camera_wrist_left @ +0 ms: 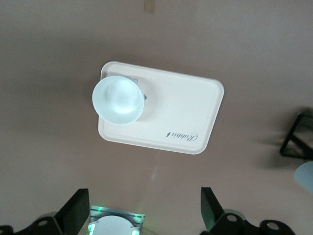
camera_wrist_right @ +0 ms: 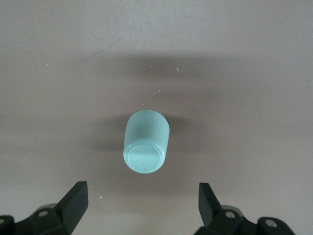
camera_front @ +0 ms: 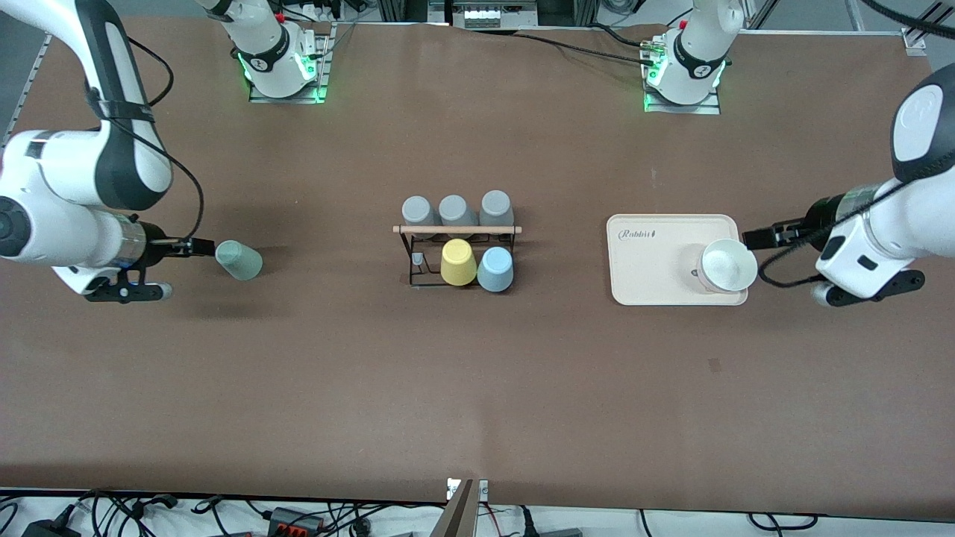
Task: Hang scattered cups on rack with three cups
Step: 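Withdraw the left gripper while the right gripper reaches the teal cup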
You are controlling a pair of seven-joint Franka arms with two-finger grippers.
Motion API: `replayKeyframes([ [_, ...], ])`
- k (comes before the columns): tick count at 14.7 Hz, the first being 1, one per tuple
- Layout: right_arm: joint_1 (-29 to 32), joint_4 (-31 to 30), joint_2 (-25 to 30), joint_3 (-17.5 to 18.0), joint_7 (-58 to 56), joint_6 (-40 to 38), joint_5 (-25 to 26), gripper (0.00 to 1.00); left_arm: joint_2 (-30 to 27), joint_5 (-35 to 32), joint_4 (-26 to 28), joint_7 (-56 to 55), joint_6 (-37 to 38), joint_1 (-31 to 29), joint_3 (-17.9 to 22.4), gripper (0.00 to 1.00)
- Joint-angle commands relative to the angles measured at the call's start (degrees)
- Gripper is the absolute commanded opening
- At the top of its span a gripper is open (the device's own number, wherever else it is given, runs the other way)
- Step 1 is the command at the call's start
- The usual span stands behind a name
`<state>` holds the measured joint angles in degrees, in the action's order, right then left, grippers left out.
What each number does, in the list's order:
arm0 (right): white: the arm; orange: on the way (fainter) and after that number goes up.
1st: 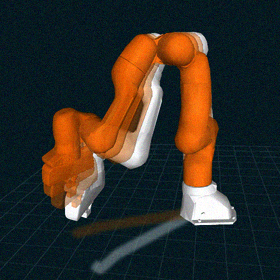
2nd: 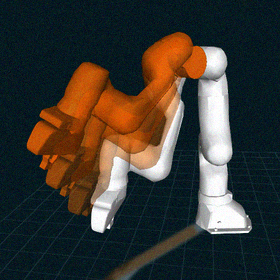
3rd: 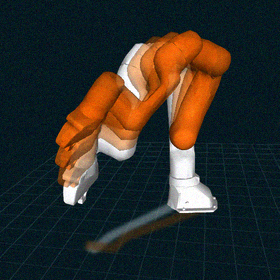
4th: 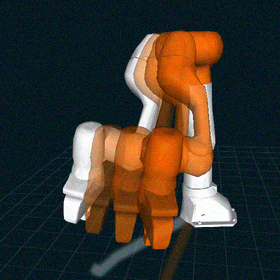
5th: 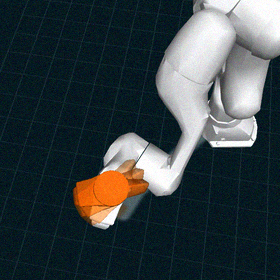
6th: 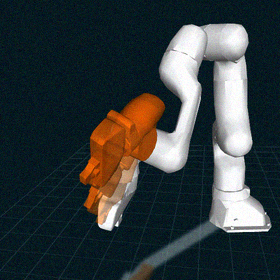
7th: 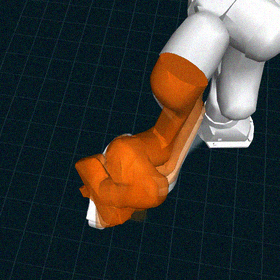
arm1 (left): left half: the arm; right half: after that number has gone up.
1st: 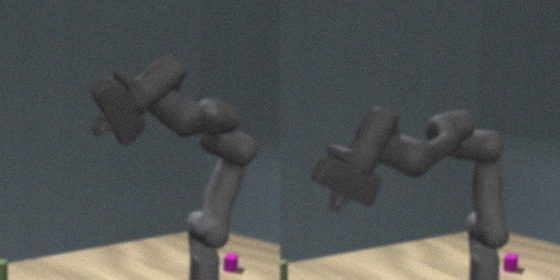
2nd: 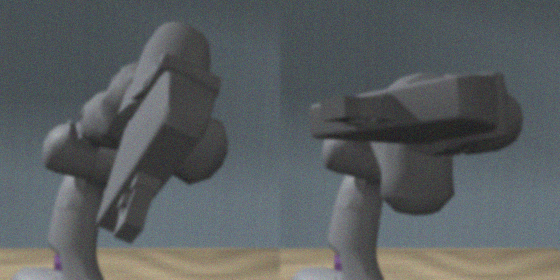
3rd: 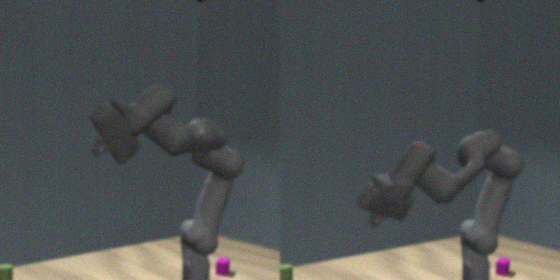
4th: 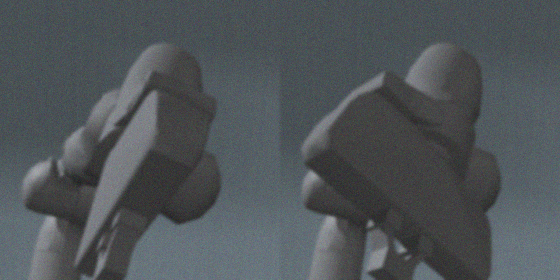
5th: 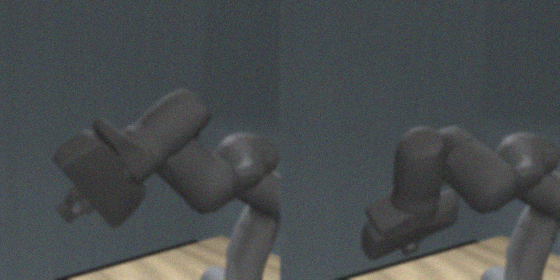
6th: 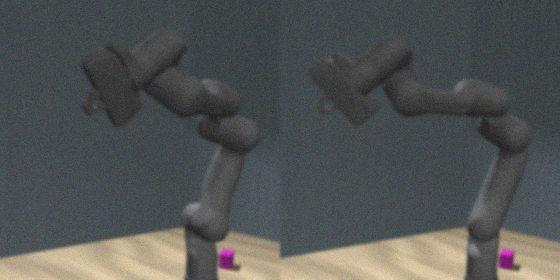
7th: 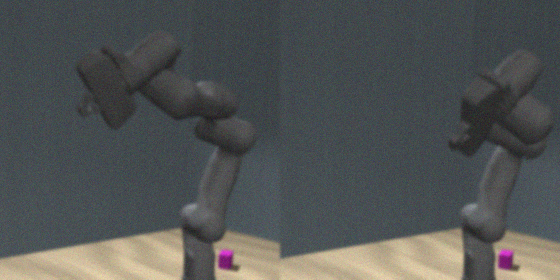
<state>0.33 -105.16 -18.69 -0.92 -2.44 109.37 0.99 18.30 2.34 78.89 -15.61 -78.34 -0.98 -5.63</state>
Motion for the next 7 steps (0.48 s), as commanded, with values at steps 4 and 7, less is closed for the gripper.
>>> replayKeyframes([
  [4, -0.2, -6.0, -1.1, 0.0, 0.9, 9.1, 0.9, 1.0, -9.7, -3.7, 10.4, 3.6, -7.4, 1.6, 2.8, 1.0],
  [7, -0.2, -7.8, -2.5, 0.0, 1.5, 10.9, 0.9, 1.0, -9.9, -2.4, 5.3, 4.3, -7.1, 1.2, 1.8, 1.0],
])
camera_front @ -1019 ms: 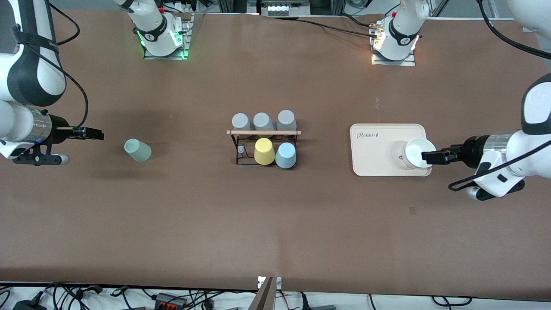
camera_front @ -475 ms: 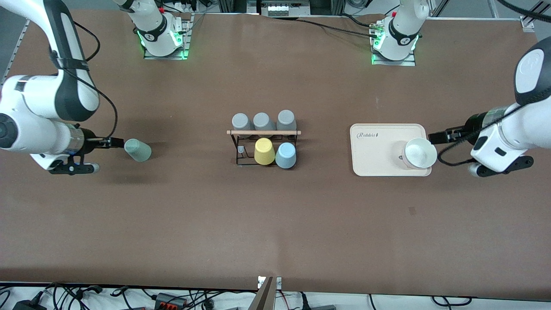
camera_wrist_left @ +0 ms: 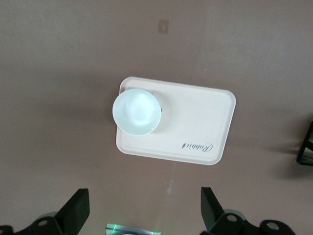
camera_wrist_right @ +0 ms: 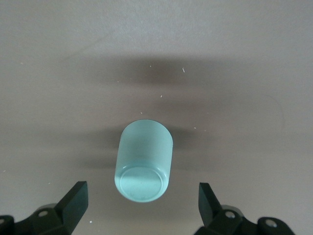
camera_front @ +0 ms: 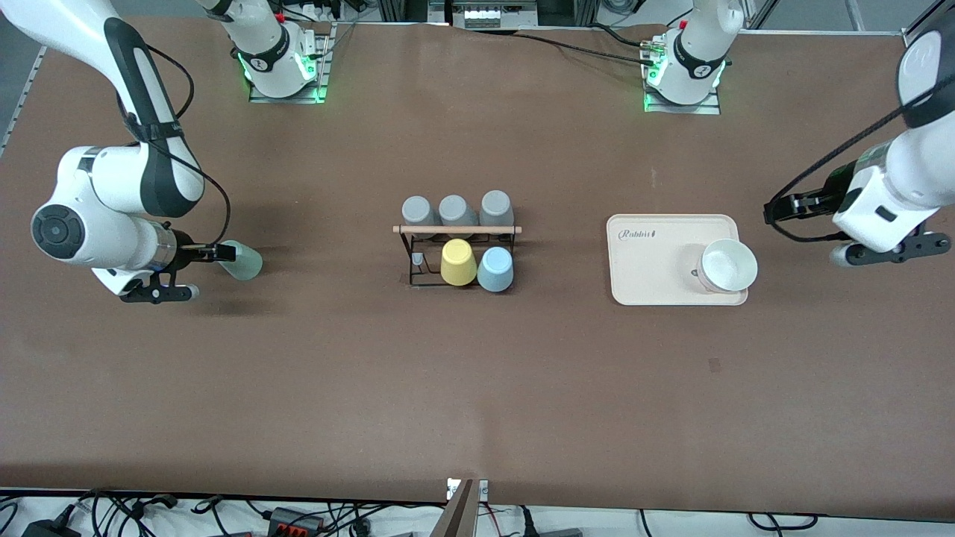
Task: Hang scattered cups on rack with three cups
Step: 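Withdraw the left gripper while the right gripper reaches the teal cup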
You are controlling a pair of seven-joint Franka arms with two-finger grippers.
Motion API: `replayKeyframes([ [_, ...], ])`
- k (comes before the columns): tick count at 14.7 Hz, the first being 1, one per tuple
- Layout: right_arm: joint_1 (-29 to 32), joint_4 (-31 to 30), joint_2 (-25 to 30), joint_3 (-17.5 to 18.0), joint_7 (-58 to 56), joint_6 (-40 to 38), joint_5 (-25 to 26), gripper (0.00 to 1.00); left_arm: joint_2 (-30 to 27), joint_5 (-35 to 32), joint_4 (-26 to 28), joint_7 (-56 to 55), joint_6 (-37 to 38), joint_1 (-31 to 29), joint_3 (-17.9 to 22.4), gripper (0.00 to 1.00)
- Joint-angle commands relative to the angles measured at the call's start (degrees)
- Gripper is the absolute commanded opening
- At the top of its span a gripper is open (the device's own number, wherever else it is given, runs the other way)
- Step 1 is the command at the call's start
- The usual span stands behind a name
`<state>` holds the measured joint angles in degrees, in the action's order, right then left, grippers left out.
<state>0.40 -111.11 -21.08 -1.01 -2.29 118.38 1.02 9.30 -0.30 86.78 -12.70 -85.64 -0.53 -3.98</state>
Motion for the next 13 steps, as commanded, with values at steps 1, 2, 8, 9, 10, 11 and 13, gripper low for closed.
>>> replayKeyframes([
  [1, -0.3, -2.4, -0.1, 0.1, 1.4, 2.1, 0.8, 1.0, -1.3, 1.3, -2.6, 1.5, 0.6, 0.8, 0.2, 1.0],
  [2, -0.3, -2.6, -0.2, 0.1, 1.4, 2.3, 0.8, 1.0, -1.4, 2.7, -3.0, 1.5, 0.4, -0.1, 0.2, 1.0],
  [8, -0.8, -3.6, -2.0, 0.2, 1.5, 6.1, 0.8, 1.0, -1.5, 4.9, -2.8, 1.5, -1.7, -1.1, -1.4, 1.0],
  [9, -0.3, -4.1, -2.1, 0.2, 1.4, 6.8, 0.8, 1.0, -1.6, 4.8, -2.8, 1.5, -0.7, -1.5, -1.3, 1.0],
  [10, -0.3, -4.3, -2.3, 0.2, 1.4, 7.1, 0.8, 1.0, -1.6, 4.8, -2.8, 1.5, -0.4, -1.7, -1.0, 1.0],
  [11, -0.7, -4.3, -2.5, 0.1, 1.4, 7.3, 0.8, 1.0, -1.6, 4.9, -2.8, 1.5, -0.4, -1.7, -1.0, 1.0],
  [13, -0.5, -4.3, -3.0, 0.2, 1.5, 7.3, 0.8, 1.0, -1.6, 4.7, -2.8, 1.5, -0.4, -1.6, -1.4, 1.0],
])
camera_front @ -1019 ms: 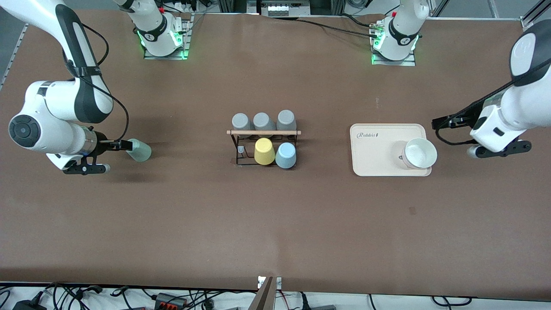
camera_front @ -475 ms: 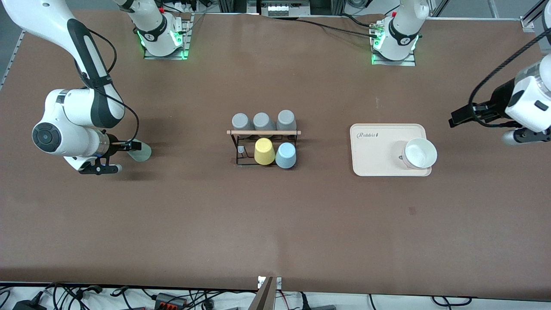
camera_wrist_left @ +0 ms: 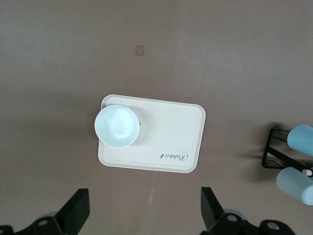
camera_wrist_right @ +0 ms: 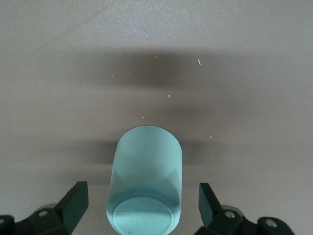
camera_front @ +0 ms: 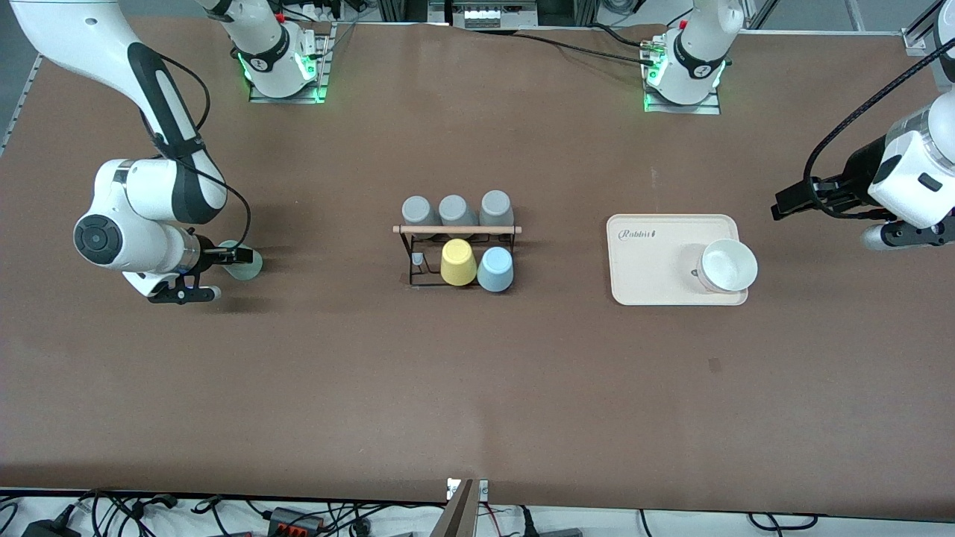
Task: Hang scattered cups on rack with three cups
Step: 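Grasp the pale teal cup with the right gripper and lift it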
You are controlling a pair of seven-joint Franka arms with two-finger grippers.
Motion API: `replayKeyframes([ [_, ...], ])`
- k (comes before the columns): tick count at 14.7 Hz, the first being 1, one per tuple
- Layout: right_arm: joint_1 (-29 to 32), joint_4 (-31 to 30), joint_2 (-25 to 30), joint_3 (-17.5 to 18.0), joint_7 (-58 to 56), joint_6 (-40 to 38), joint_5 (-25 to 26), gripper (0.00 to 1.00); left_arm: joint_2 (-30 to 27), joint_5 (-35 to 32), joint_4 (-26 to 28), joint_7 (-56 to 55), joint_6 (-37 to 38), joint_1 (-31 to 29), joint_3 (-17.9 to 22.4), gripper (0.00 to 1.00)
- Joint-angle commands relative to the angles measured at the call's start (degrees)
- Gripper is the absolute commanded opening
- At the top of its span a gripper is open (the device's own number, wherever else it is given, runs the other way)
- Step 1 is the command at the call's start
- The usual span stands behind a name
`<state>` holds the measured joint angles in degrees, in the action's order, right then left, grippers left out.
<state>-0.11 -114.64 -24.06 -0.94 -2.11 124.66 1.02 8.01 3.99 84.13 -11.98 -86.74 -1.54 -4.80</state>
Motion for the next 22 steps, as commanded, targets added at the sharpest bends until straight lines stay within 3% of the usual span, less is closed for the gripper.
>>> replayKeyframes([
  [1, 0.2, -0.8, -0.3, 0.2, 1.3, 1.0, 0.8, 1.0, -0.3, 0.4, -0.3, 0.9, 0.6, -0.6, -0.5, 1.0],
  [5, 0.2, -0.8, -0.7, 0.2, 1.3, 0.6, 0.8, 0.97, -0.3, 0.3, -0.3, 0.9, 0.8, -0.6, -0.5, 1.0],
  [8, 0.3, -0.6, -0.6, 0.2, 0.4, 0.3, 0.8, 0.4, -0.3, 0.3, -0.3, 0.9, 0.8, -0.6, -0.6, 1.0],
  [10, 0.2, 0.0, -0.5, 0.2, 0.4, -1.0, 0.7, 0.18, -0.4, 0.4, -0.3, 0.8, 1.0, -0.7, -0.5, 1.0],
  [13, -0.1, 2.8, 0.5, 0.4, -0.1, -3.7, 0.7, 0.11, -0.4, 0.3, -0.4, 0.8, 0.8, -0.5, -0.7, 1.0],
  [18, -4.7, 21.8, -0.7, 1.6, -0.4, -21.1, -0.5, 0.1, -0.4, 0.5, -0.4, 0.8, 1.0, -0.7, -0.5, 1.0],
  [22, -12.0, 29.5, -1.3, 1.6, -0.2, -24.6, -1.0, 0.1, -0.4, 0.5, -0.4, 0.8, 1.0, -0.6, -0.5, 1.0],
])
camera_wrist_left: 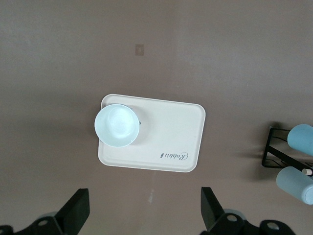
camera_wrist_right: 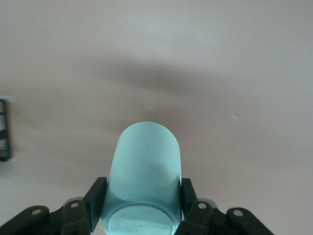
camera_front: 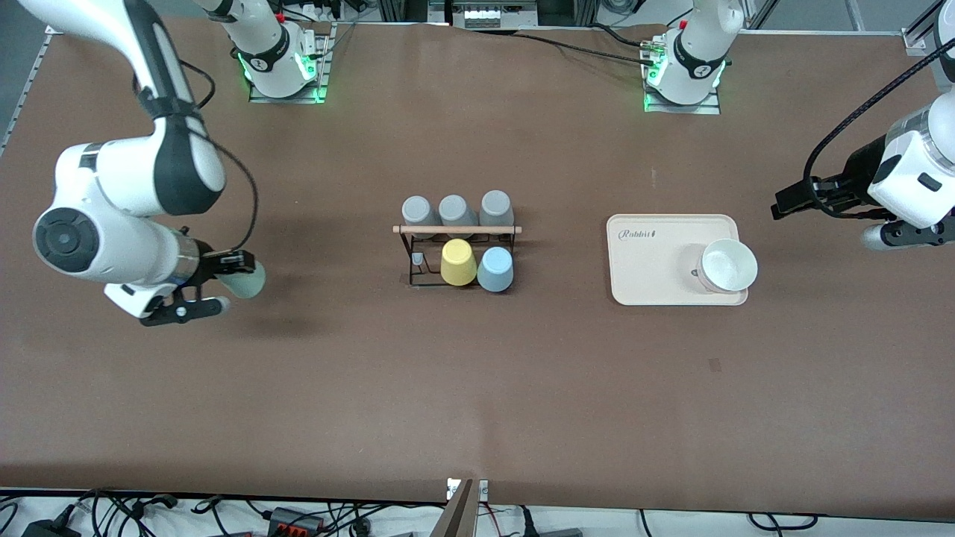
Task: Hang scattered cups on rack with three cups
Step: 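Carry the teal cup to the rack beside the yellow cup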
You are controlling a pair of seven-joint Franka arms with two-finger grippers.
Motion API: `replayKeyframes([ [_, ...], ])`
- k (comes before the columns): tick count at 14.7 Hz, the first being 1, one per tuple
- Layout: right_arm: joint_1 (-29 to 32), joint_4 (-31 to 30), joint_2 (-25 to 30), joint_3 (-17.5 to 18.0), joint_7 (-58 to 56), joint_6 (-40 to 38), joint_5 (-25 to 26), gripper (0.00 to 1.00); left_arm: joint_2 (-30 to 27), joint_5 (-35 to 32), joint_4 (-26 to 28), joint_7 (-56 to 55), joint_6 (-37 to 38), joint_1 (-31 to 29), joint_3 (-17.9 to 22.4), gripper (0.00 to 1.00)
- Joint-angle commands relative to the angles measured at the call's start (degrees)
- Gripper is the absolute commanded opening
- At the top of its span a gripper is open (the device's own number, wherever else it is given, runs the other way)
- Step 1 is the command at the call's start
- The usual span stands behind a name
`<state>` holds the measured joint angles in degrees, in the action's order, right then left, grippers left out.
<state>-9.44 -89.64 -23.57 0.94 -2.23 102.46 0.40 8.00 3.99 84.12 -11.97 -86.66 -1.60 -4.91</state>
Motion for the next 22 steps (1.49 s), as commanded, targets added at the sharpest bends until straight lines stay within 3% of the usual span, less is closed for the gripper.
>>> replayKeyframes([
  [1, -4.1, 5.5, -1.7, -0.2, -0.1, -2.9, -0.8, 0.1, -0.4, 0.5, -0.4, 0.8, 0.9, -0.6, -0.4, 1.0],
  [5, -8.8, 8.3, -1.7, -0.2, 0.1, -4.6, -5.1, 0.1, -0.4, 0.7, -0.2, 0.8, 0.9, -0.6, -0.3, 1.0],
  [9, -13.7, 10.4, -3.2, -0.3, 1.0, -4.6, -5.4, 0.1, -0.4, 0.7, -0.2, 0.8, 0.9, -0.6, -0.3, 1.0],
  [14, -18.0, 15.5, -7.3, 0.0, 14.9, -3.5, -5.7, 0.1, -0.4, 0.7, -0.2, 0.8, 0.9, -0.7, -0.1, 1.0],
  [16, -19.6, 18.8, -9.7, 0.0, 21.2, -3.2, -8.4, 0.1, -0.4, 0.7, -0.2, 0.9, 0.9, -0.7, -0.1, 1.0],
  [22, -22.4, 19.9, -12.6, 0.0, 25.5, -2.5, -9.2, 0.1, -0.4, 0.8, -0.2, 0.9, 0.9, -0.7, -0.1, 1.0],
])
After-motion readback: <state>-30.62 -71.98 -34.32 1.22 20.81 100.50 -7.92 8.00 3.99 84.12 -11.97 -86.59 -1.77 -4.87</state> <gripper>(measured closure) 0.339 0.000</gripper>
